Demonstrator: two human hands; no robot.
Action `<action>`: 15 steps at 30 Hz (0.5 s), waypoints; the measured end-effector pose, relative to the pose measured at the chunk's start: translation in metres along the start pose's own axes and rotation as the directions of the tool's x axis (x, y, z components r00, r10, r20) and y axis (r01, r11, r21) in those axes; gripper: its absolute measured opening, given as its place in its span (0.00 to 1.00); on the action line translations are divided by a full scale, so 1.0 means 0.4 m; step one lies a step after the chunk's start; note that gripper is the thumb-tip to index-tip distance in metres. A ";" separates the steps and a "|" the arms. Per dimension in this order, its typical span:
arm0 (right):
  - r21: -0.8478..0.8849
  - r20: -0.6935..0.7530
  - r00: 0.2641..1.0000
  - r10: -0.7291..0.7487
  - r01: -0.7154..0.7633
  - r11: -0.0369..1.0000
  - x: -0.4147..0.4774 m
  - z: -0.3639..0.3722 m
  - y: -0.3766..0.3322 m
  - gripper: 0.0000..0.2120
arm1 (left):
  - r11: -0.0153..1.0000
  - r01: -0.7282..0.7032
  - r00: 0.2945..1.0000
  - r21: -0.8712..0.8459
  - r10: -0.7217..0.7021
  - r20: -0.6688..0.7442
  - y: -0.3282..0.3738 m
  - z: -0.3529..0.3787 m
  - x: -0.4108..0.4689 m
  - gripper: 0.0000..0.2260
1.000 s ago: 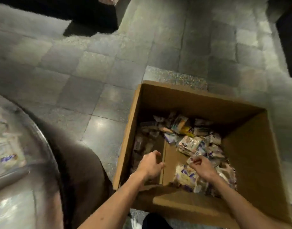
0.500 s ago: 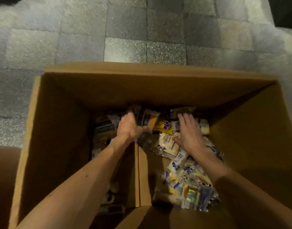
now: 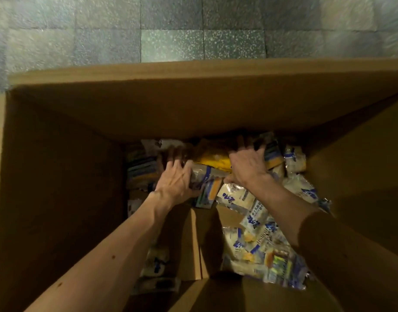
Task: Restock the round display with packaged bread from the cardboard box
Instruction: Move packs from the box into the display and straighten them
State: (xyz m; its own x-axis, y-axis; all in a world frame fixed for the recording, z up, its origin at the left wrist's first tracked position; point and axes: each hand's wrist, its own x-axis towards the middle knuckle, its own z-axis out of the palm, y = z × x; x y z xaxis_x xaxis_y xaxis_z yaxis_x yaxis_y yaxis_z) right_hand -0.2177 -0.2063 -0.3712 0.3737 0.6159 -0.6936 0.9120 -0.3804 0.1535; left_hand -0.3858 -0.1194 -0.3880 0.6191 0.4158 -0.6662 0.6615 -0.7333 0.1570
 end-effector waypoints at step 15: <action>0.012 -0.030 0.984 -0.174 0.174 0.985 -0.138 0.018 0.017 0.43 | 0.917 0.124 0.988 -0.379 -0.150 -0.040 0.037 0.101 -0.089 0.58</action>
State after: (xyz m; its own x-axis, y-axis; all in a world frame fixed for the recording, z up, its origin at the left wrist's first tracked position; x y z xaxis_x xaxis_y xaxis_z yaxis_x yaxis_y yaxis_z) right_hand -0.2332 -0.2479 -0.3367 0.2144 0.6930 -0.6883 0.9611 -0.2754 0.0222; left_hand -0.4153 -0.1667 -0.3915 0.5294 0.5419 -0.6527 0.8437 -0.4169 0.3382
